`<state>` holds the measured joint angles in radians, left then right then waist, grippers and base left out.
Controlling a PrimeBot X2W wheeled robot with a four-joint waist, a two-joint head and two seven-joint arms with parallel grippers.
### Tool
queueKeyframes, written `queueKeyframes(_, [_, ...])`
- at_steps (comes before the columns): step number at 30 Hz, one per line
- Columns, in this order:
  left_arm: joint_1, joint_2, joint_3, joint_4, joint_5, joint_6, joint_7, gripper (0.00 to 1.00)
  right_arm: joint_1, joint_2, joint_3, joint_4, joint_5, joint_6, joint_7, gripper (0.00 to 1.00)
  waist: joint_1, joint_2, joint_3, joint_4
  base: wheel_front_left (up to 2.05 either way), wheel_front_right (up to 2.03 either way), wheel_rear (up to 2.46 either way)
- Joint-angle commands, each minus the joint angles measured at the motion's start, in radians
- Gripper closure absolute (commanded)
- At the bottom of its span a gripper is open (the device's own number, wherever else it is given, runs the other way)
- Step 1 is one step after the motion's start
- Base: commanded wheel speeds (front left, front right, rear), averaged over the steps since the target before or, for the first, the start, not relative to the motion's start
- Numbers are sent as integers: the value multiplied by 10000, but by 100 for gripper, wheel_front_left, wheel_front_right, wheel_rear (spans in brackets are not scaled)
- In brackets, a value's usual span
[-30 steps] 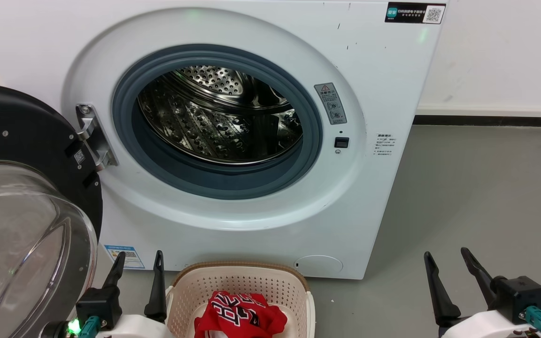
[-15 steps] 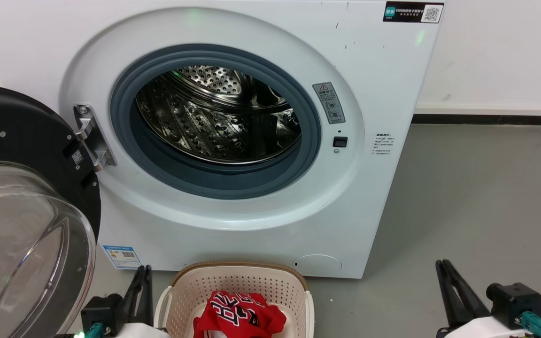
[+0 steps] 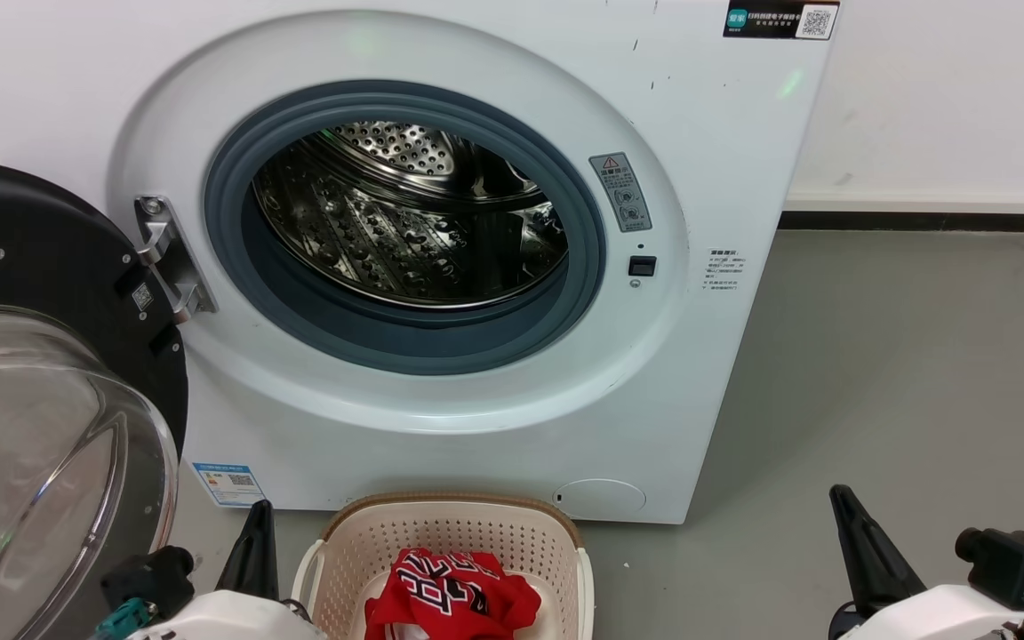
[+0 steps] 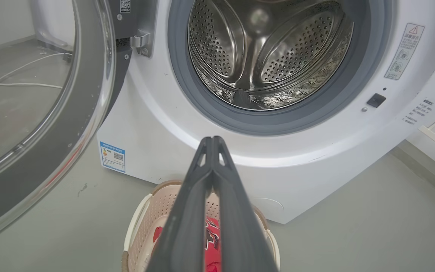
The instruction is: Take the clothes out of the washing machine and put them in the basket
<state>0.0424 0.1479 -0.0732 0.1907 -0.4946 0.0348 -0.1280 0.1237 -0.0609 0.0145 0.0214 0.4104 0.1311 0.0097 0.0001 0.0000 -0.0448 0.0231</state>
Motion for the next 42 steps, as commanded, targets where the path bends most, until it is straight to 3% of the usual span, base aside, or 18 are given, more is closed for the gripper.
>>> queueKeyframes(1, [-316,11,115,-112,-421,-79,69,100,-349,-87,-27,-55,502,-1,-7,100,-1,0,7,-3,0,0,0])
queueKeyframes(42, [-953,-476,991,195,-5721,-873,1230,100,-1359,-241,-327,1046,6451,-2,241,100,-1,0,183,-88,0,0,0])
